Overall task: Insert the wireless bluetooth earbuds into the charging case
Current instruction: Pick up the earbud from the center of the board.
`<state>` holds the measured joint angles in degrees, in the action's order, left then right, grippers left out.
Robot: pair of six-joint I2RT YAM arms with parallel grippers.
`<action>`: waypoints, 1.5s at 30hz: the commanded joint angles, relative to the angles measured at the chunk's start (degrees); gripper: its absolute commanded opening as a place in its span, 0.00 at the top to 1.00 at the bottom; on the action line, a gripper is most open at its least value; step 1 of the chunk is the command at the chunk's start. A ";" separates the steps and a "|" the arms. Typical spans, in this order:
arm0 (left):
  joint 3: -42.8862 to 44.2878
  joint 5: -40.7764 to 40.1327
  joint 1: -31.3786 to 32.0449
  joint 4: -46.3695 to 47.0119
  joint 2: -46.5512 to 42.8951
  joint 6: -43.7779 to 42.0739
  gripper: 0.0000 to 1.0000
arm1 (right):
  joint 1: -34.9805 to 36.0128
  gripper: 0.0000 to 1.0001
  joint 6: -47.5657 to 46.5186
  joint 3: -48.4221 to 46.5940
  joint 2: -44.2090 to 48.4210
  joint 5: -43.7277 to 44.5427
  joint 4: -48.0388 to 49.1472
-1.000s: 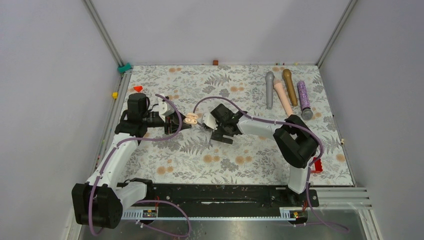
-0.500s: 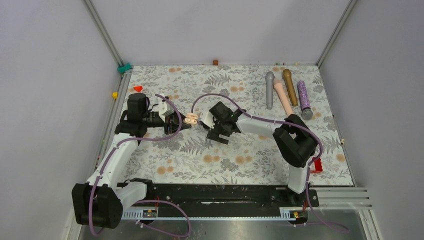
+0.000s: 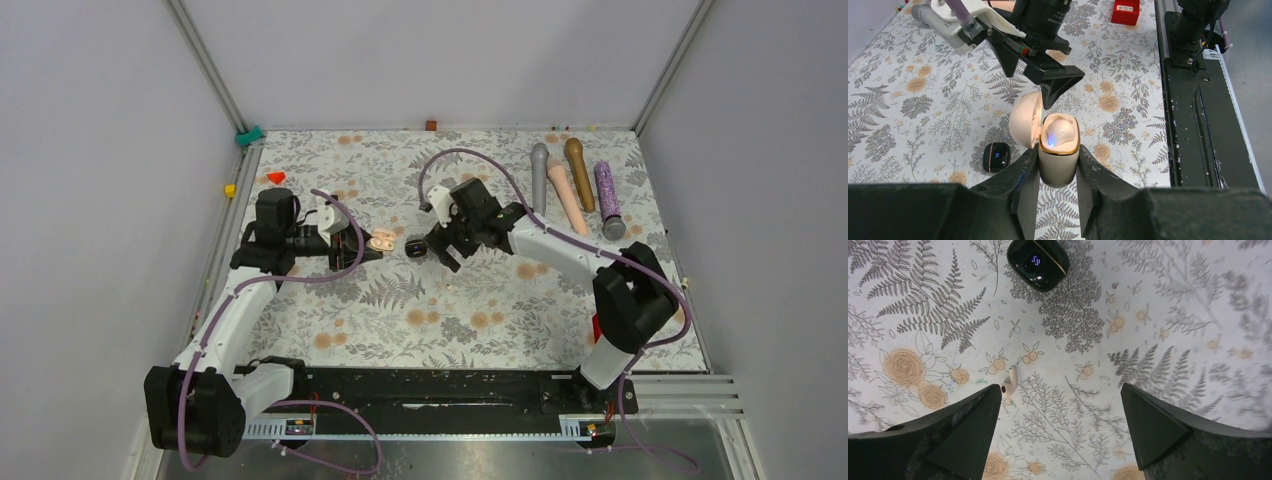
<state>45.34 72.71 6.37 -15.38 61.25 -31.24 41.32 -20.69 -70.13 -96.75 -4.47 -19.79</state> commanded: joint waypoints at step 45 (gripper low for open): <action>0.02 2.89 -0.39 2.20 0.02 -0.91 1.00 | 0.89 0.28 16.35 -0.71 -10.28 14.11 -7.94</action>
<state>45.34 73.03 6.28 -15.35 62.46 -31.42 42.28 -3.05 -69.17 -107.50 5.78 -26.65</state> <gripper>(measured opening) 0.292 0.726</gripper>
